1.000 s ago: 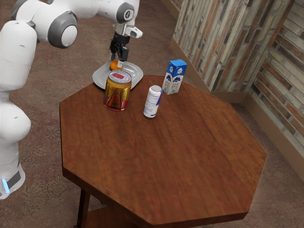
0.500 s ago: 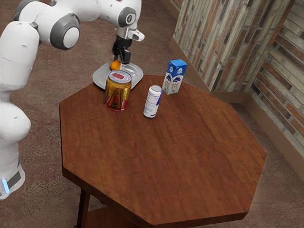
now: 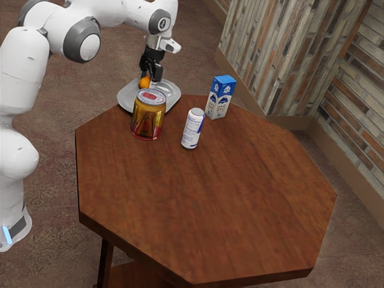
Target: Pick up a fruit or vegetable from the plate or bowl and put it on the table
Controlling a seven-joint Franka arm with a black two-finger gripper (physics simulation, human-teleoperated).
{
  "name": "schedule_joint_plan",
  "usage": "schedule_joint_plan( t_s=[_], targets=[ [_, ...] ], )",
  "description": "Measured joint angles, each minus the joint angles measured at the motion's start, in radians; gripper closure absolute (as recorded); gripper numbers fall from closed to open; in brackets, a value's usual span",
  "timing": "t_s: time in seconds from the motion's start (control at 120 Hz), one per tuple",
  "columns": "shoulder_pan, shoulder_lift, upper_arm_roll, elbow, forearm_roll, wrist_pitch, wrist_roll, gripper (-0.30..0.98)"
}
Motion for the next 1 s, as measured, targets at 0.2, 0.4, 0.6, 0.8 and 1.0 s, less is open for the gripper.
schedule_joint_plan(
  t_s=[0.2,0.4,0.6,0.8,1.0],
  targets=[
    [0.000,0.001,0.000,-0.001,0.000,-0.008,0.000,0.03],
    [0.004,0.002,0.000,-0.007,0.000,-0.011,0.001,-0.03],
    [0.001,0.002,0.000,-0.005,-0.002,-0.010,-0.001,-0.03],
    [-0.001,0.002,0.000,-0.004,-0.001,-0.005,-0.002,0.15],
    [-0.002,0.002,0.000,-0.004,0.003,-0.002,-0.008,0.31]
  ],
)
